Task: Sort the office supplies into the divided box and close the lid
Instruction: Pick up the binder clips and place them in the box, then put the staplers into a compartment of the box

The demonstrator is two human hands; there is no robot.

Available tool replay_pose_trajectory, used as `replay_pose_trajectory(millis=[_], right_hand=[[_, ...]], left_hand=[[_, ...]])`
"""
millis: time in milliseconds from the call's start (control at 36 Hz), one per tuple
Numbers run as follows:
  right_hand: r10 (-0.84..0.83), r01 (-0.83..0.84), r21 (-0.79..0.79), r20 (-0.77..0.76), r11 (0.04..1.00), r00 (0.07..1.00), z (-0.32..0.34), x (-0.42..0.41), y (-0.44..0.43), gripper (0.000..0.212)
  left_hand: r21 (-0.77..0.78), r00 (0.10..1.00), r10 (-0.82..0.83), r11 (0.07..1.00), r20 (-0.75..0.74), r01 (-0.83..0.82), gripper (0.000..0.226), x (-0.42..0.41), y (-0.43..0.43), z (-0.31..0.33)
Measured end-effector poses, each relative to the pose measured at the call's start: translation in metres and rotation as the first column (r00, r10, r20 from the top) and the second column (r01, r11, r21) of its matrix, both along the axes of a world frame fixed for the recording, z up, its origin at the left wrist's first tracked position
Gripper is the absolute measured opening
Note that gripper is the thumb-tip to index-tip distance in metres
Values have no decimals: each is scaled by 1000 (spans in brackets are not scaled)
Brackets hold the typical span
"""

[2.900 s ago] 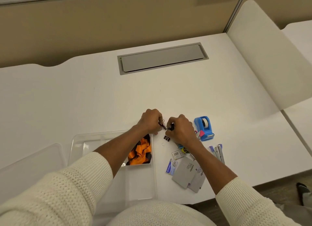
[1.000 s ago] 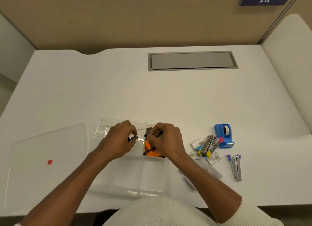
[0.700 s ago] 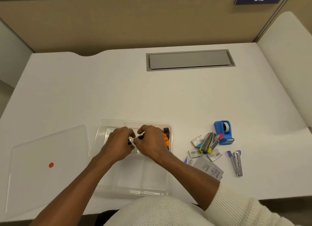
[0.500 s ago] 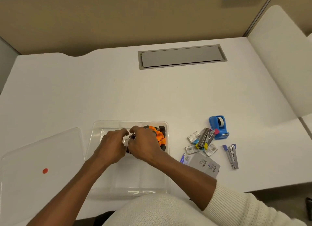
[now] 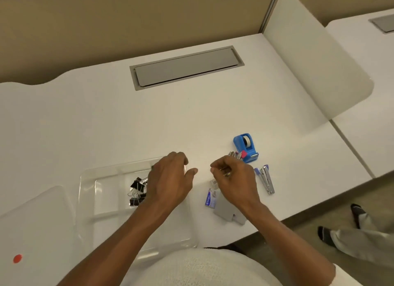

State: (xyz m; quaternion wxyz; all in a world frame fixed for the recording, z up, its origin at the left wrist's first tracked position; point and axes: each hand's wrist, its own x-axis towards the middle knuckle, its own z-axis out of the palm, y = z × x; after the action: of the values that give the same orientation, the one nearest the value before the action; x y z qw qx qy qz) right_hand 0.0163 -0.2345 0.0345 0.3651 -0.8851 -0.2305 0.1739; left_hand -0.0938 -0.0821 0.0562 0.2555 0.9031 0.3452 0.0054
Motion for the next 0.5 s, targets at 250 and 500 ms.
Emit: replay_pose_trajectory(millis=[250, 500], right_hand=[[-271, 326, -220, 245, 919, 931, -37, 49, -82, 25], [-327, 386, -379, 211, 841, 921, -63, 52, -111, 55]], left_hand=[[-76, 981, -177, 982, -77, 171, 65, 104, -64, -37], [-58, 965, -159, 987, -210, 150, 79, 148, -80, -69]])
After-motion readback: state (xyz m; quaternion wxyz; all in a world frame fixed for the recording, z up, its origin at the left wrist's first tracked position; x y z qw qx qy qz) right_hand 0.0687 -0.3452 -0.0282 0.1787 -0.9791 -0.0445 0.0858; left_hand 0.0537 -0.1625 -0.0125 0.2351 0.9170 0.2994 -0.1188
